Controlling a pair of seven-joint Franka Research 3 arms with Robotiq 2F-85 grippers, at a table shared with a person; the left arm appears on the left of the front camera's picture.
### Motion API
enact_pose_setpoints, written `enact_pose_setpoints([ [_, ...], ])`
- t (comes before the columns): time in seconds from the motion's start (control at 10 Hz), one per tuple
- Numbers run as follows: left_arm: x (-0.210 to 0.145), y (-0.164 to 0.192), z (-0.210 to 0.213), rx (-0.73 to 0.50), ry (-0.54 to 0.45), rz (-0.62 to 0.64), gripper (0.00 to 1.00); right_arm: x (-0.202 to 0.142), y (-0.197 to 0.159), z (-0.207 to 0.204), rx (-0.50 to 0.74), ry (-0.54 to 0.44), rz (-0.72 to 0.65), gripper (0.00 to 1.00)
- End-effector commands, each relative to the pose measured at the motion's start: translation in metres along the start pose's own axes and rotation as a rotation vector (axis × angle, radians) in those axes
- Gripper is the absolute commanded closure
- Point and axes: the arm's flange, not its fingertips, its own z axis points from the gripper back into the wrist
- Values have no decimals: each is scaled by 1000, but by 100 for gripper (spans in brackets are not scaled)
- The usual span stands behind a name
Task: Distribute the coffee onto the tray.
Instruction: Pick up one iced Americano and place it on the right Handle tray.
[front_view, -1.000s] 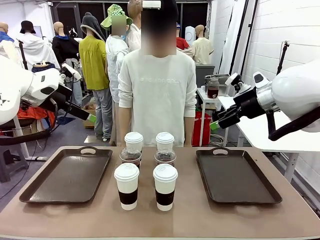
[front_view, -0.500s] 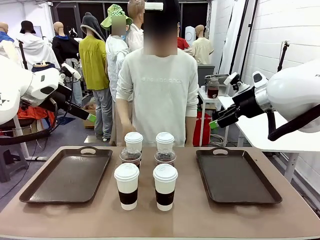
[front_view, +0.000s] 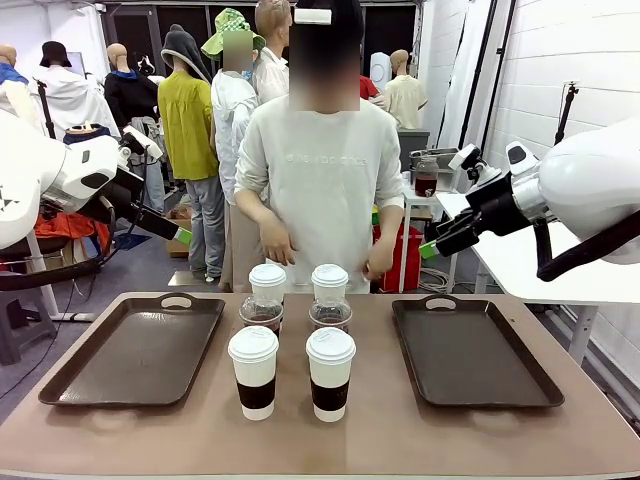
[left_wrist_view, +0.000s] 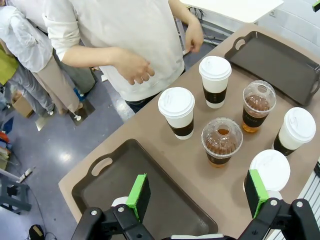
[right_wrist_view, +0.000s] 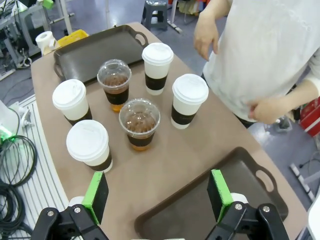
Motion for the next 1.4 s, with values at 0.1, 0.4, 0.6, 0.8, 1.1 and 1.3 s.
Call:
enact_pose_setpoints([
  [0.1, 0, 1, 0, -4, -3, -3, 0, -2, -2, -1, 22, -15, 5, 0],
  [0.4, 0, 1, 0, -4, -3, -3, 0, -2, -2, -1, 22, -15, 5, 0],
  [0.6, 0, 1, 0, -4, -3, -3, 0, -2, -2, -1, 22, -15, 5, 0],
  [0.8, 0, 1, 0, -4, -3, -3, 0, -2, -2, -1, 22, -15, 5, 0],
  [1.1, 0, 1, 0, -4, -3, -3, 0, 0, 0, 0, 0, 0, 0, 0],
  [1.3, 0, 1, 0, -4, -3, -3, 0, 12, -18, -6, 59, 2, 88, 0],
])
